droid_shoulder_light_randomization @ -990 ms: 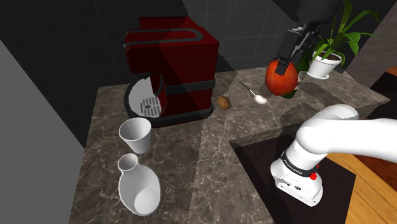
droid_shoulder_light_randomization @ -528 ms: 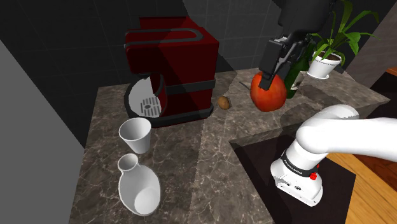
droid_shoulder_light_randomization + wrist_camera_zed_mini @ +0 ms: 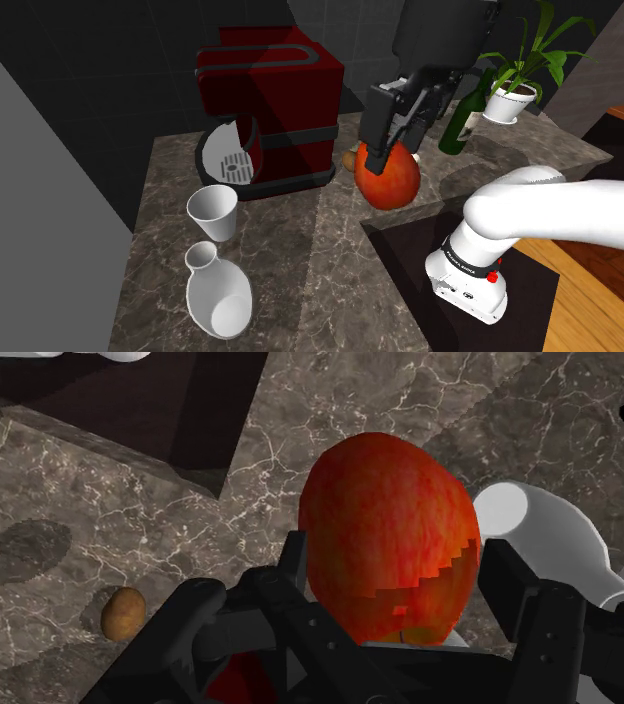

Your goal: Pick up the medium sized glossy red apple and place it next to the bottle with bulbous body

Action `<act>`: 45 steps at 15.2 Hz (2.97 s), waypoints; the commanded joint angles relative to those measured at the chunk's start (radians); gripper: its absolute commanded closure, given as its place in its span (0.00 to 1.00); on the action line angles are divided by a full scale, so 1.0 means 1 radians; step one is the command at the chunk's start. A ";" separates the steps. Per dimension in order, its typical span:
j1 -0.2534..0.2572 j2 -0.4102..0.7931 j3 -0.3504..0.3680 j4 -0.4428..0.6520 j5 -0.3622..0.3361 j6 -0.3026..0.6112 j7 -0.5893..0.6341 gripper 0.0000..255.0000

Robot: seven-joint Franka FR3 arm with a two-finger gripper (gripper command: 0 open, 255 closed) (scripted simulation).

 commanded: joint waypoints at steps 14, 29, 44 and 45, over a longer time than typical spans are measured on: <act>-0.331 0.201 0.507 0.480 0.152 0.067 0.338 1.00; -0.230 0.090 0.500 0.215 0.207 0.217 0.266 1.00; -0.180 0.010 0.559 0.019 0.281 0.356 0.213 1.00; -0.178 0.006 0.565 0.007 0.287 0.365 0.210 1.00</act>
